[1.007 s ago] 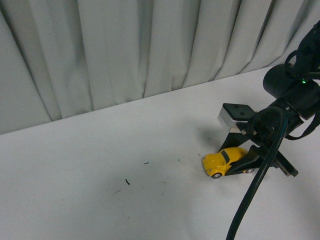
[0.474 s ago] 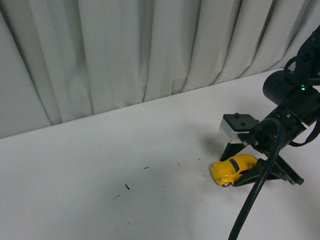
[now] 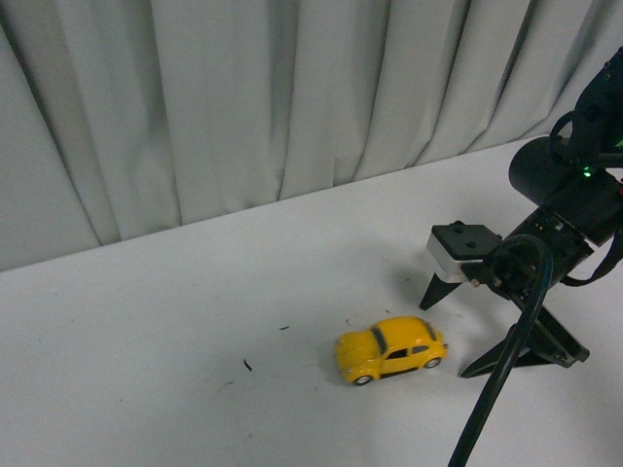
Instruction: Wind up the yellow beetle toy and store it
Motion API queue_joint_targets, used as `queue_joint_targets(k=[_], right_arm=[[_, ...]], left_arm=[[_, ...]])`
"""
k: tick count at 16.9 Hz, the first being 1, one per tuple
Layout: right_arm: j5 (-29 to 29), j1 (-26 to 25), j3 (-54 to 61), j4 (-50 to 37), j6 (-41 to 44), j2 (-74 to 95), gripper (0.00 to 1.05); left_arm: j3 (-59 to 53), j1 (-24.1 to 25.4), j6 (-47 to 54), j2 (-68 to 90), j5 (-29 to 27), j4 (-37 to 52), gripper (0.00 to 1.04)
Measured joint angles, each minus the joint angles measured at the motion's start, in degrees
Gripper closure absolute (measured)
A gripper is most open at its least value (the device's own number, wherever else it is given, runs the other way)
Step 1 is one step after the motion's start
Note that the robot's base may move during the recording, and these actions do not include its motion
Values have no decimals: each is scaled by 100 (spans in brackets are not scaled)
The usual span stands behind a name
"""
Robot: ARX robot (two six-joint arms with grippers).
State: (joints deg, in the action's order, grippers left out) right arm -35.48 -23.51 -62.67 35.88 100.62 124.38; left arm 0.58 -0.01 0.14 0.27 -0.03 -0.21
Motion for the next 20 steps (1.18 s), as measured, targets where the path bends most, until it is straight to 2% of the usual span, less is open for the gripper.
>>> queue_joint_targets(k=[15,20], right_arm=[[52,214,179,-39,-48,-345,7],[-46,291,-149,37,-50,-887,7]], left_arm=[[-2,0,0,0,0,0,7],[-2,0,2,0,0,0,7]])
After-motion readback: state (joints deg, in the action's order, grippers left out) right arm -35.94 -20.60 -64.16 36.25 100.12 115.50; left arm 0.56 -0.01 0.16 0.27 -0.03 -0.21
